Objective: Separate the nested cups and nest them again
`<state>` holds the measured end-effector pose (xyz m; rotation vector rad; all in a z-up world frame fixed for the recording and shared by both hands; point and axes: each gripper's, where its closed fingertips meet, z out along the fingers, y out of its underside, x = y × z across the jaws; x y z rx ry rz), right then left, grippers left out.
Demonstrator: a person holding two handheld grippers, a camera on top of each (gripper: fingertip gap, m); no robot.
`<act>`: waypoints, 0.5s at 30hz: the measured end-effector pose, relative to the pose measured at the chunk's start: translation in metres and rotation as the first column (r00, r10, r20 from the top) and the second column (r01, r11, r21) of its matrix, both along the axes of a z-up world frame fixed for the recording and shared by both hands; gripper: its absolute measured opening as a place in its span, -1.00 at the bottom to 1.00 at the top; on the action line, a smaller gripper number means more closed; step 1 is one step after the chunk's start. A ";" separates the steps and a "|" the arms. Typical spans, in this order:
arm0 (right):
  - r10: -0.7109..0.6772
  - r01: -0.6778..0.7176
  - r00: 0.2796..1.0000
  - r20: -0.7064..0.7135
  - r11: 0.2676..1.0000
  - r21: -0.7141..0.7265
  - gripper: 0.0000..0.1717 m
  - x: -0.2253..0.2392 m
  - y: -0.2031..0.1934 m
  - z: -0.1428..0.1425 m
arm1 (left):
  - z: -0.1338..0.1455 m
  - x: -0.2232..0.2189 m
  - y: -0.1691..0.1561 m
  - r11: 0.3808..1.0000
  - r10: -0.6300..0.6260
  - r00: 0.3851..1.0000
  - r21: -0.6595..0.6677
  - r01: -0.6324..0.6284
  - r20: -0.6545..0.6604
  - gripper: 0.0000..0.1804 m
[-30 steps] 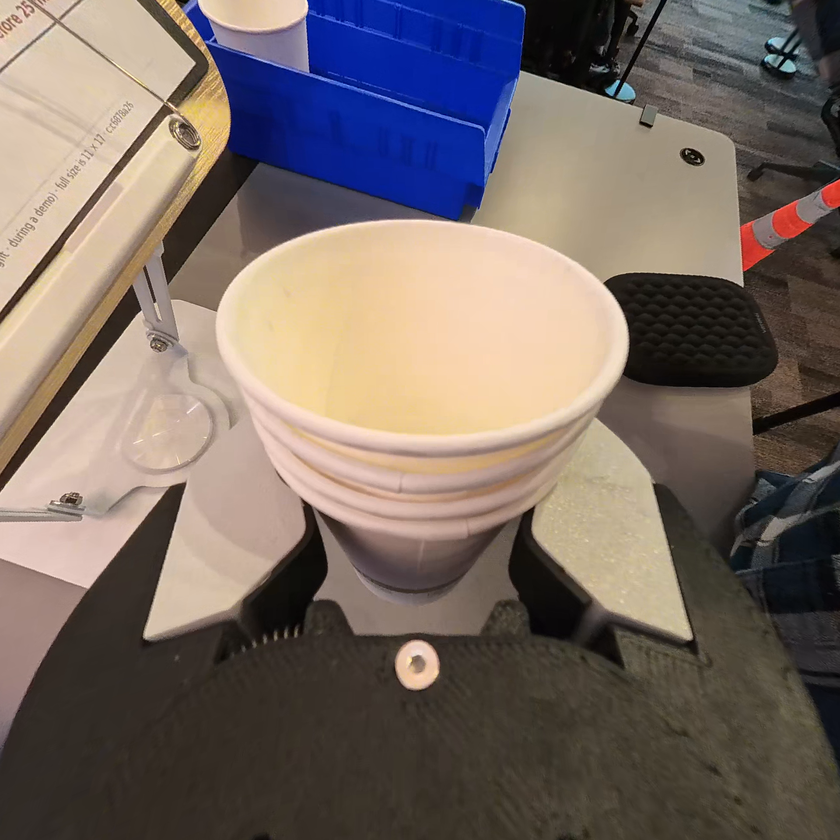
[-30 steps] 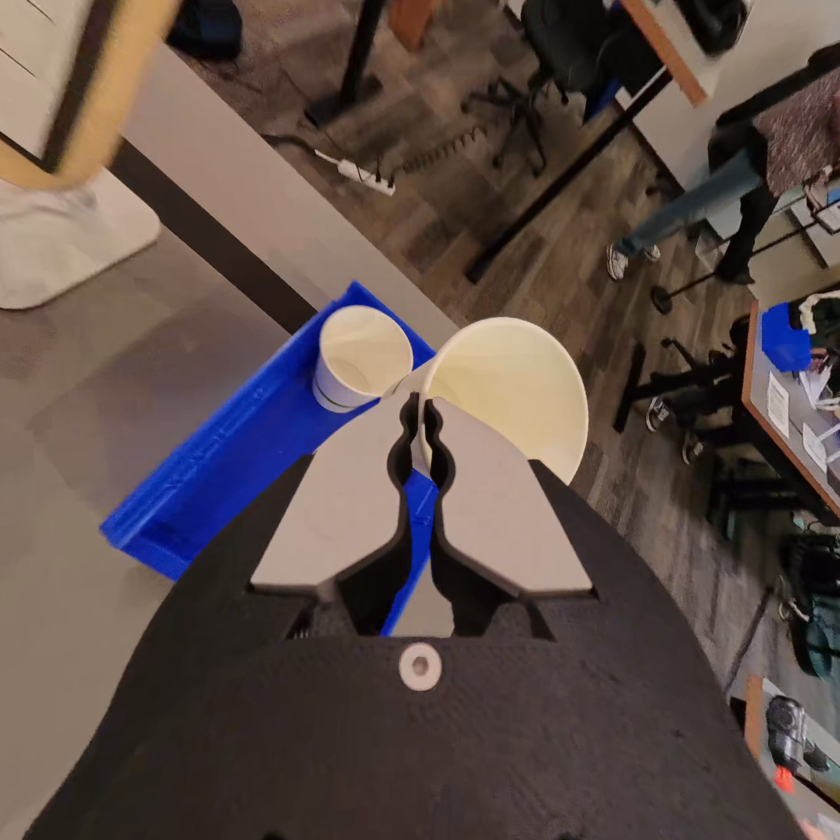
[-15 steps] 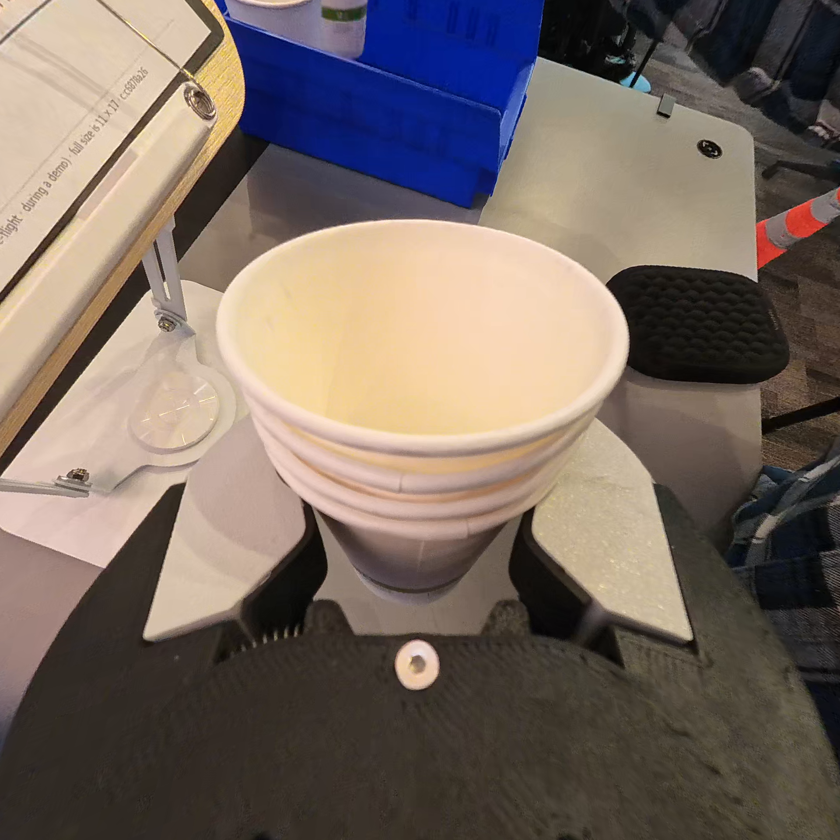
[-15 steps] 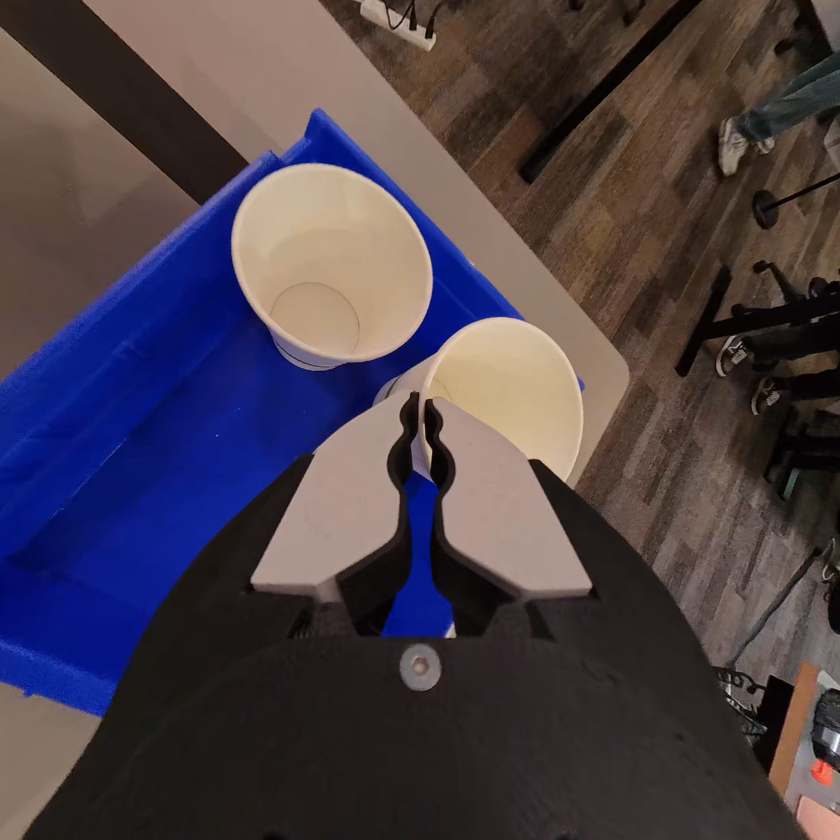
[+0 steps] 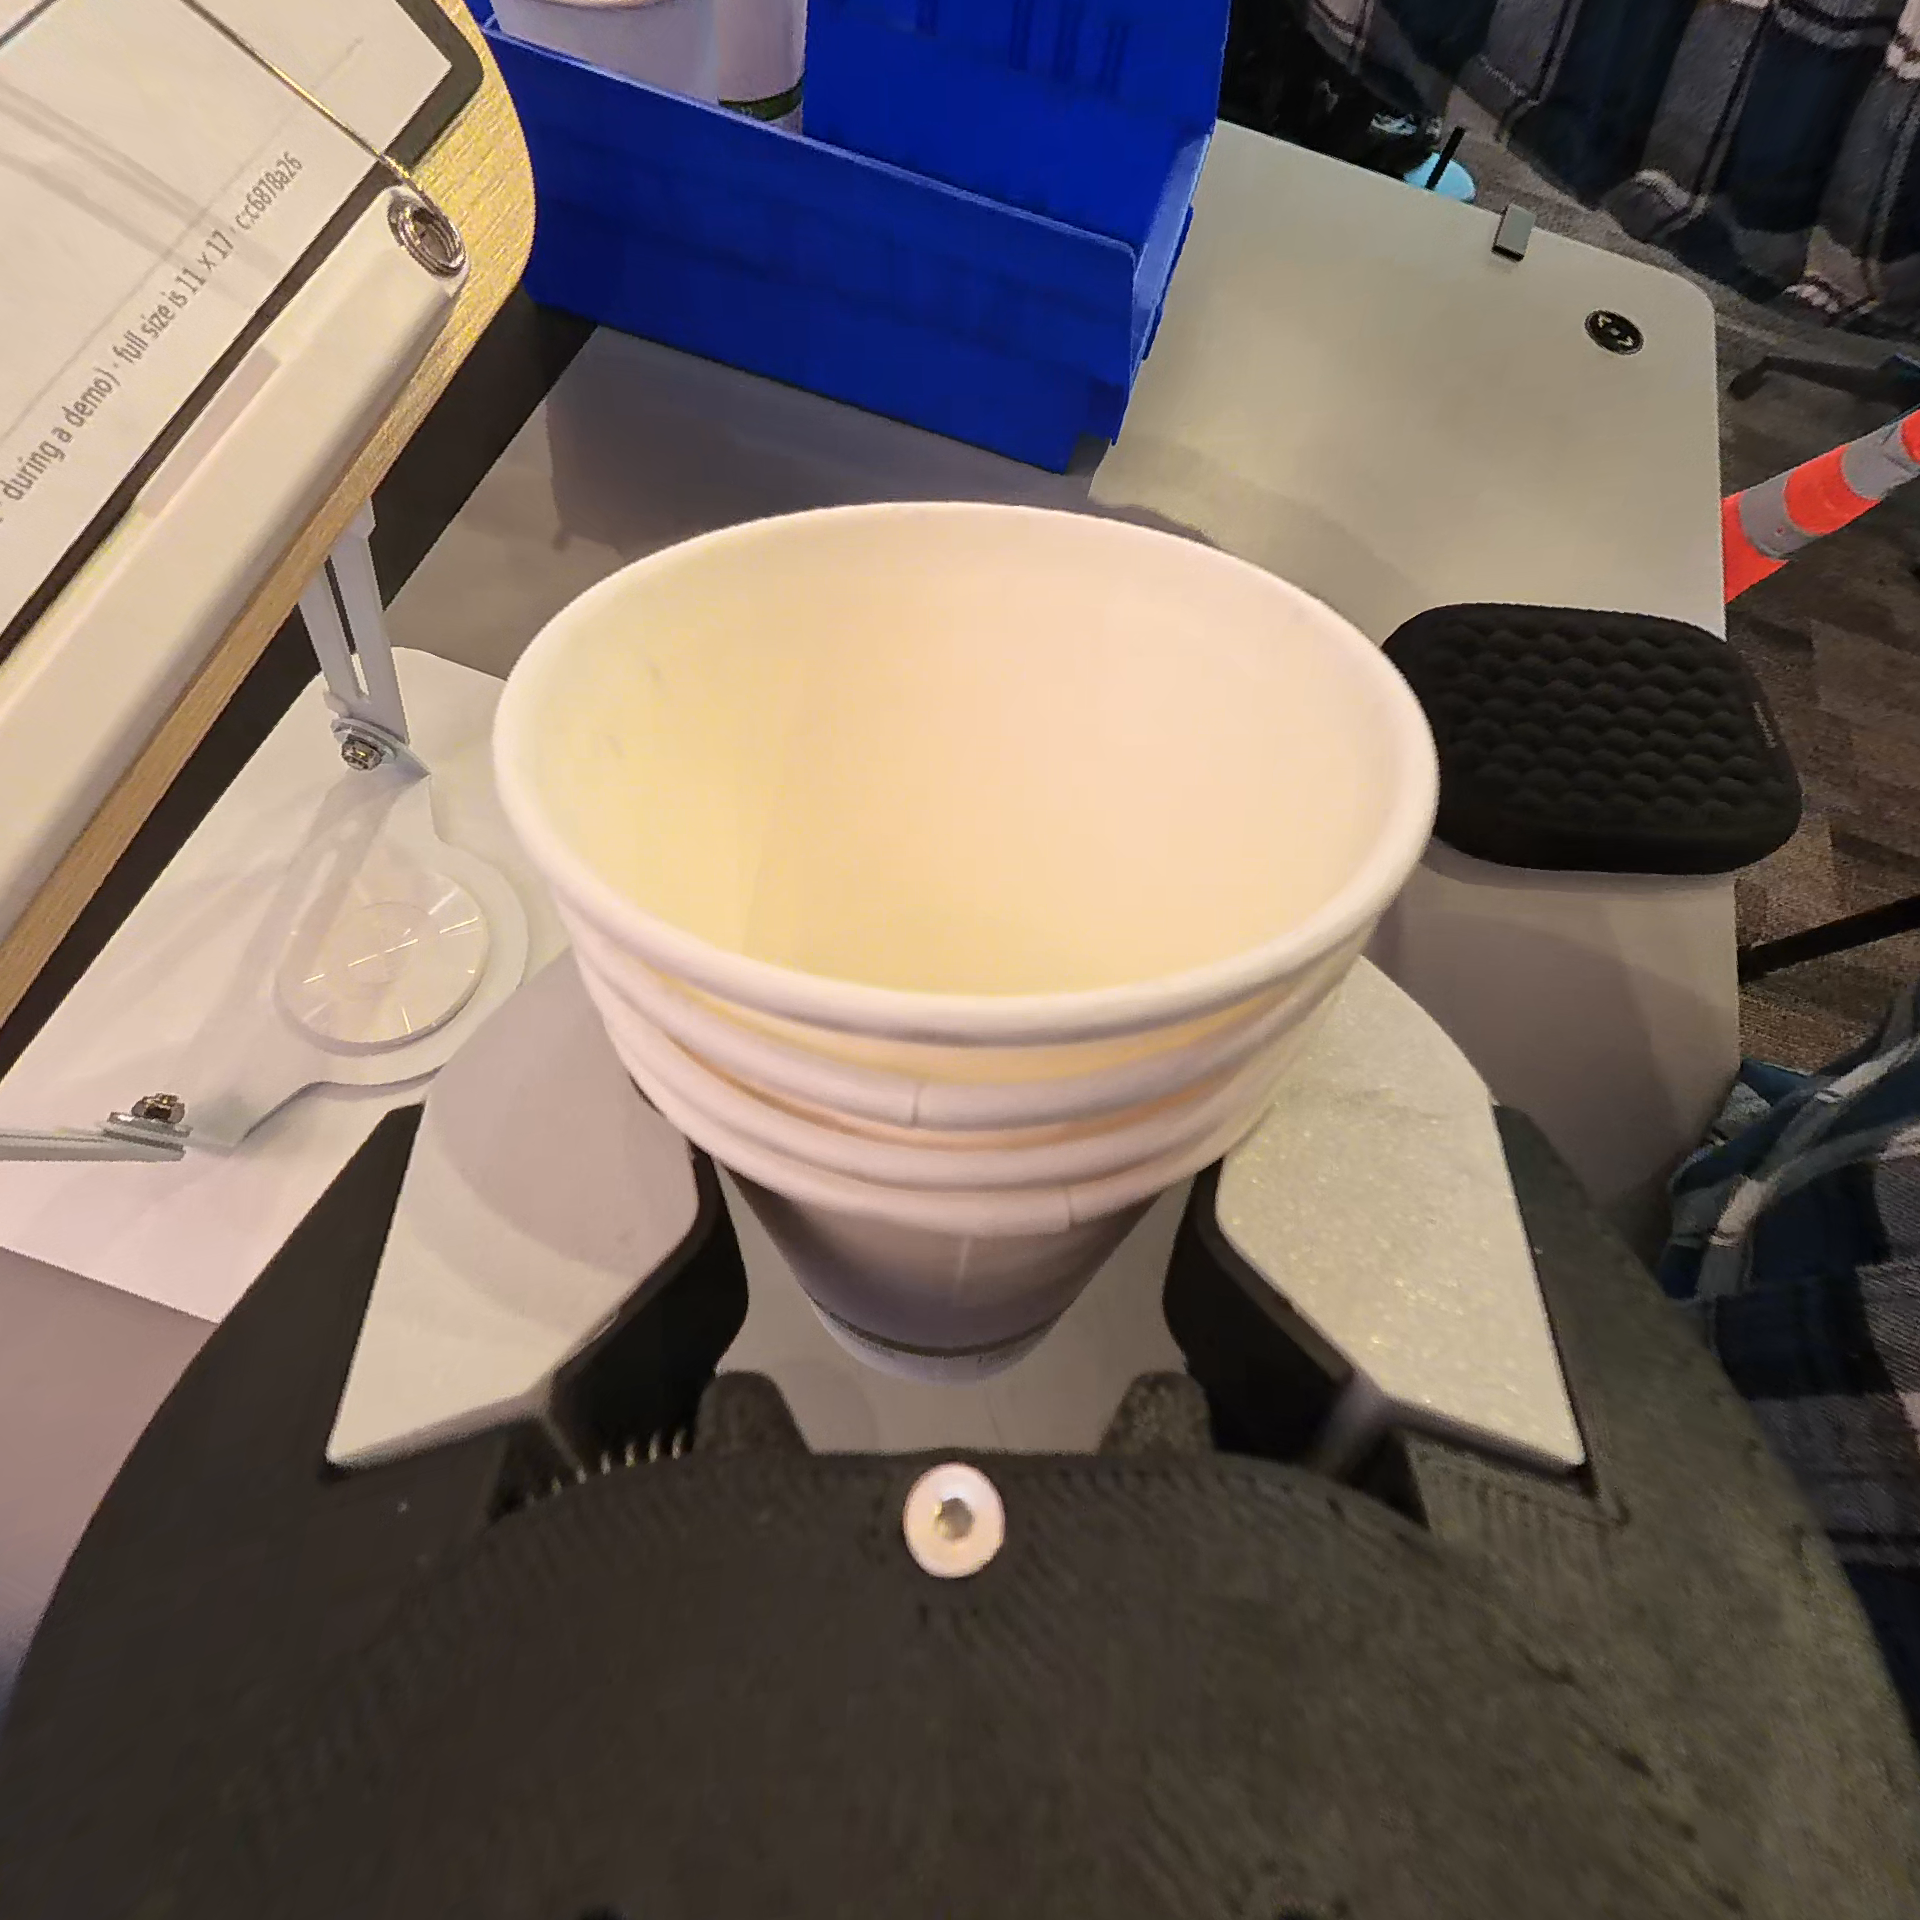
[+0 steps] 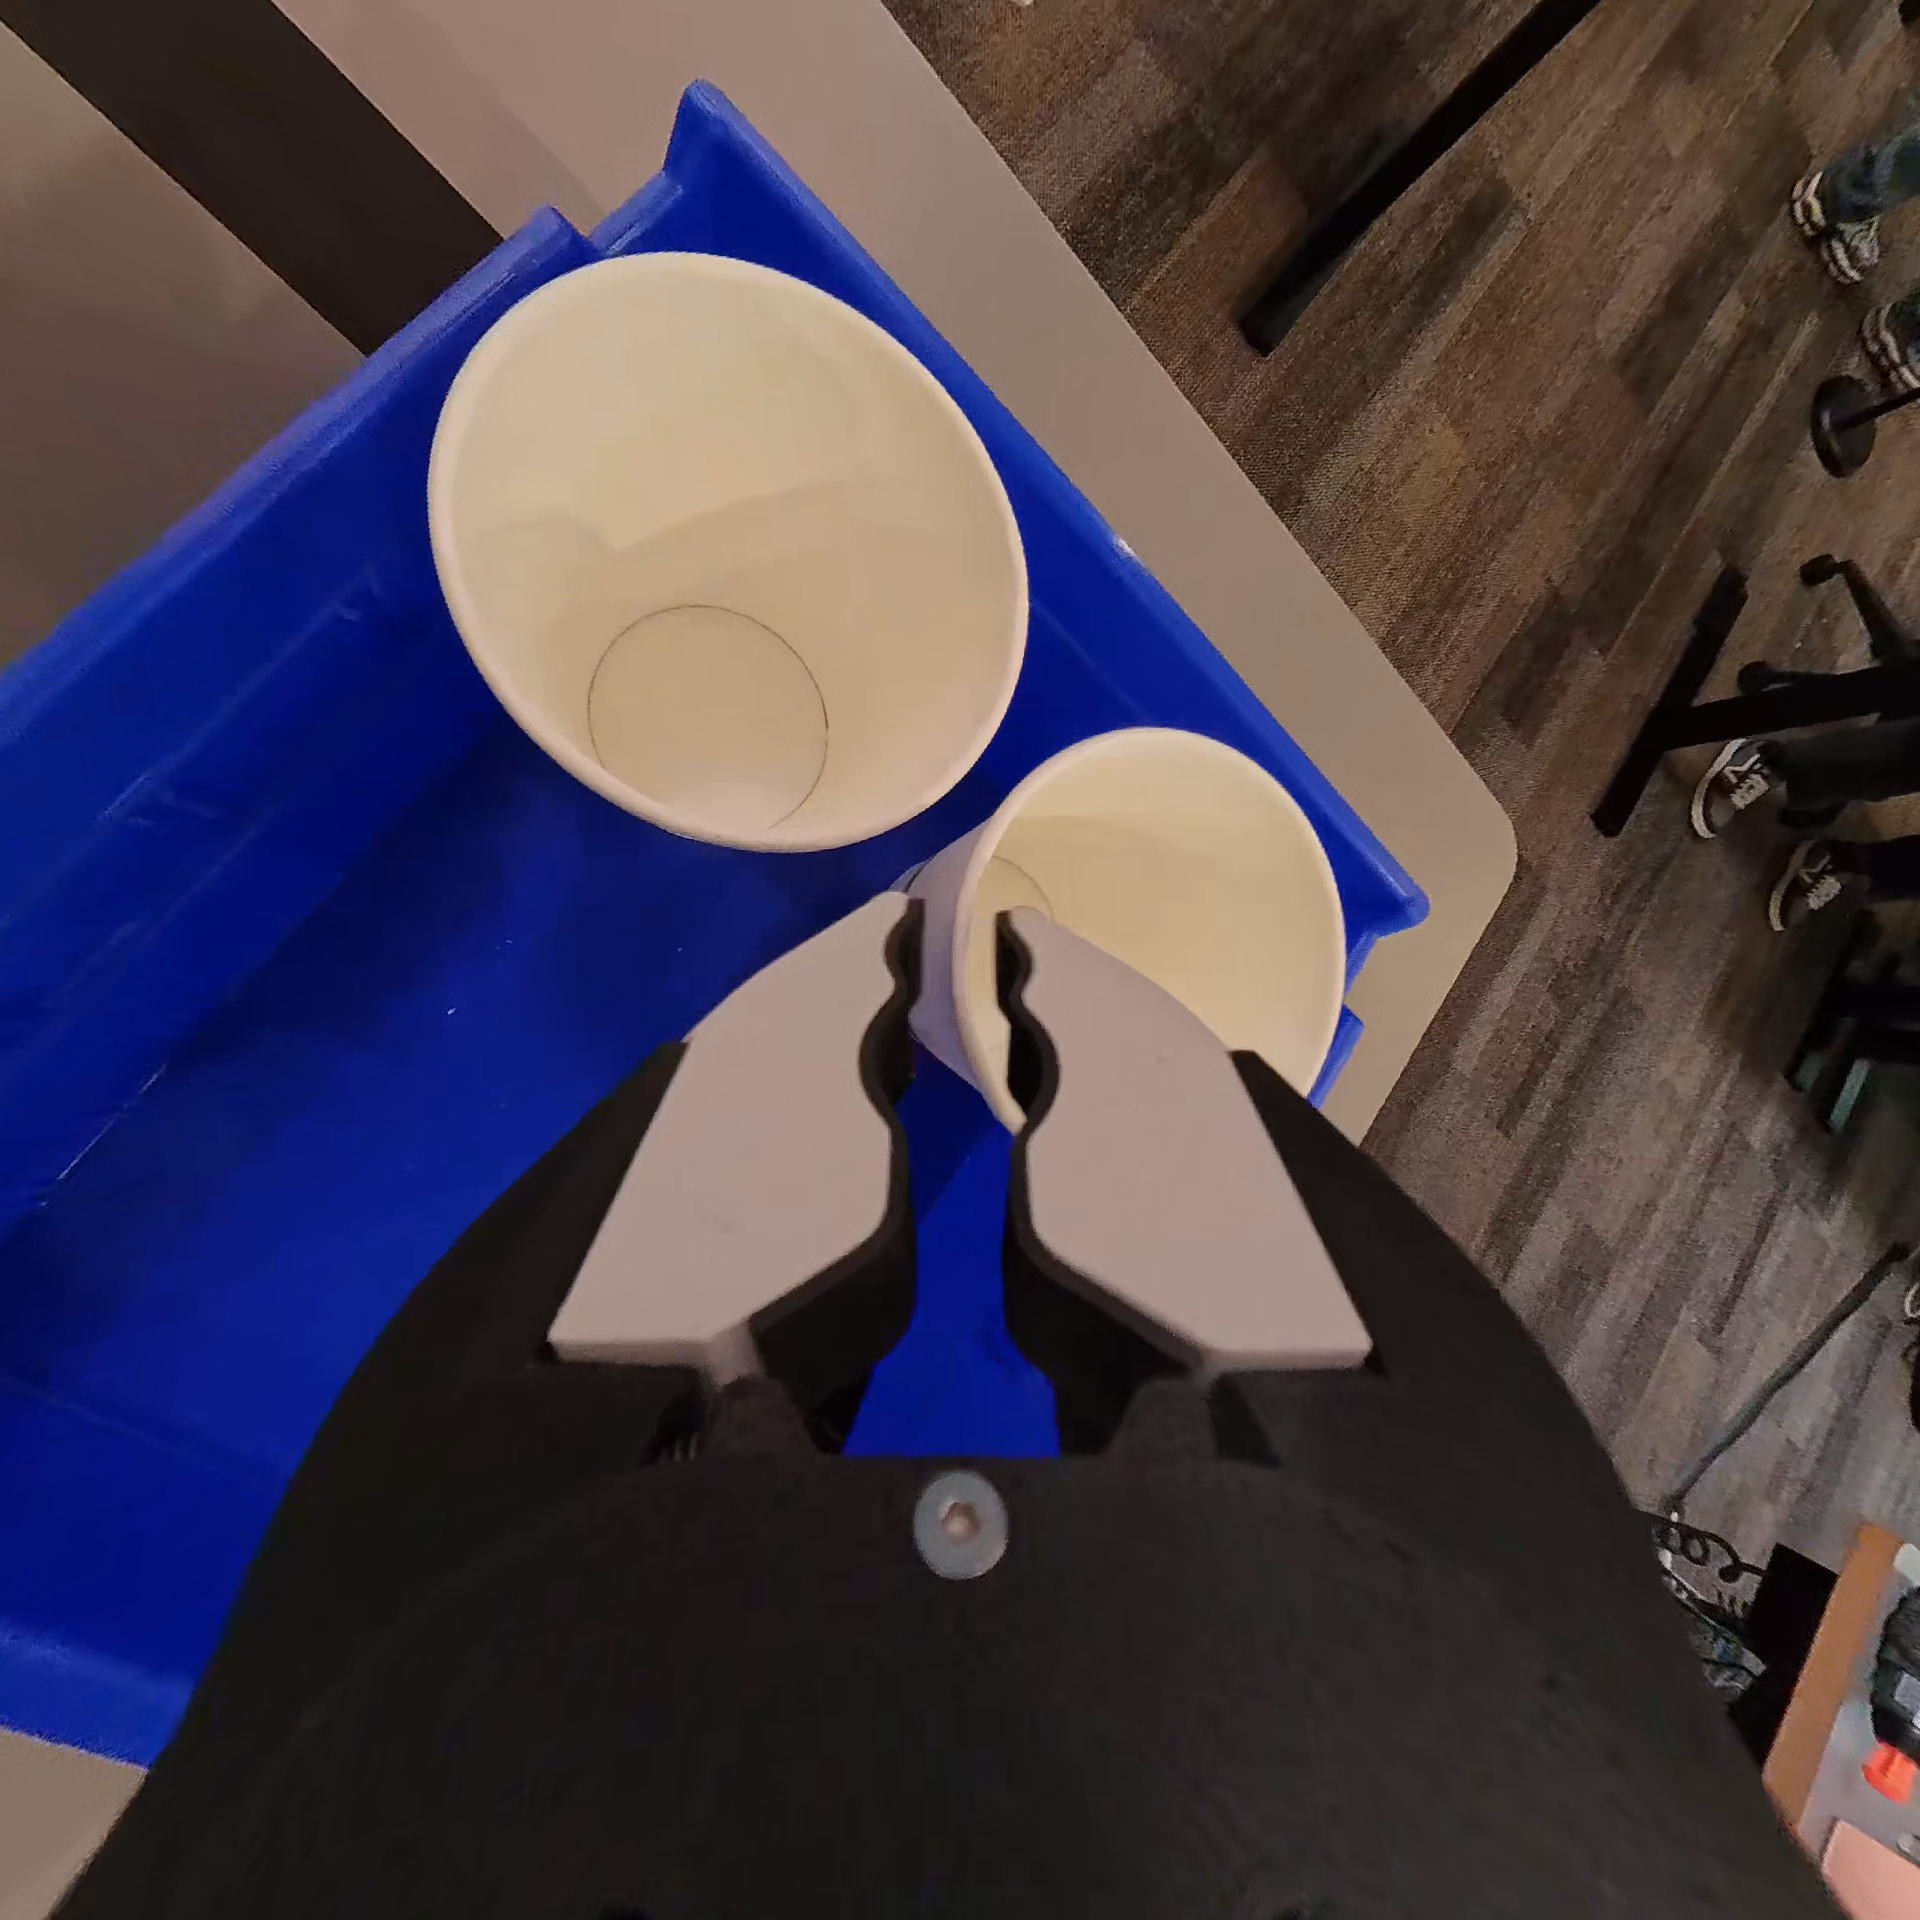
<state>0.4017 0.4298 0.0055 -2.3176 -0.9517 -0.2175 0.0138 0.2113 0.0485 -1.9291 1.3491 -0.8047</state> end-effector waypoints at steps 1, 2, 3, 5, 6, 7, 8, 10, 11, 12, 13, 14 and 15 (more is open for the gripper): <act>-0.002 0.002 1.000 0.007 1.000 0.003 -0.74 0.000 -0.001 0.002 | 0.000 0.001 0.000 1.000 0.000 1.000 0.001 0.000 0.001 0.14; -0.005 0.005 1.000 0.015 1.000 0.009 -0.67 0.001 -0.002 0.004 | 0.000 0.001 0.000 1.000 0.001 1.000 0.001 -0.001 0.002 0.14; -0.011 0.010 1.000 0.025 1.000 0.017 -0.60 0.003 -0.004 0.008 | 0.001 0.001 0.000 1.000 0.002 1.000 0.000 -0.002 0.003 0.15; -0.012 0.010 1.000 0.029 0.999 0.049 -0.54 0.001 -0.012 0.023 | 0.001 0.002 0.000 1.000 0.004 1.000 -0.002 -0.004 0.005 0.15; -0.005 0.004 1.000 0.020 0.997 0.072 -0.54 -0.004 -0.018 0.035 | 0.002 0.001 0.000 1.000 0.006 1.000 -0.006 -0.006 0.007 0.15; 0.014 -0.015 1.000 0.009 0.995 0.099 -0.54 -0.013 -0.026 0.049 | 0.002 0.001 0.000 1.000 0.008 1.000 -0.012 -0.008 0.009 0.15; 0.052 -0.050 0.999 -0.011 0.991 0.126 -0.56 -0.029 -0.036 0.065 | 0.003 0.002 0.000 1.000 0.010 1.000 -0.017 -0.010 0.014 0.15; 0.181 -0.165 0.980 -0.088 0.973 0.162 -0.65 -0.080 -0.065 0.096 | 0.004 0.002 0.000 0.999 0.011 1.000 -0.034 -0.010 0.026 0.15; 0.271 -0.246 0.953 -0.137 0.953 0.175 -0.66 -0.114 -0.083 0.109 | 0.005 0.003 0.000 0.999 0.013 0.999 -0.042 -0.011 0.030 0.15; 0.366 -0.332 0.910 -0.194 0.925 0.185 -0.67 -0.150 -0.104 0.121 | 0.006 0.003 0.000 0.999 0.014 0.999 -0.044 -0.012 0.035 0.15; 0.451 -0.414 0.858 -0.246 0.891 0.188 -0.69 -0.185 -0.127 0.132 | 0.007 0.004 0.000 0.999 0.012 0.999 -0.049 -0.010 0.041 0.15; 0.526 -0.489 0.803 -0.280 0.850 0.195 -0.70 -0.217 -0.149 0.140 | 0.009 0.006 0.000 0.998 0.010 0.999 -0.055 -0.007 0.049 0.14; 0.594 -0.559 0.746 -0.300 0.804 0.202 -0.72 -0.247 -0.170 0.146 | 0.010 0.007 0.000 0.998 0.010 0.998 -0.064 -0.007 0.056 0.14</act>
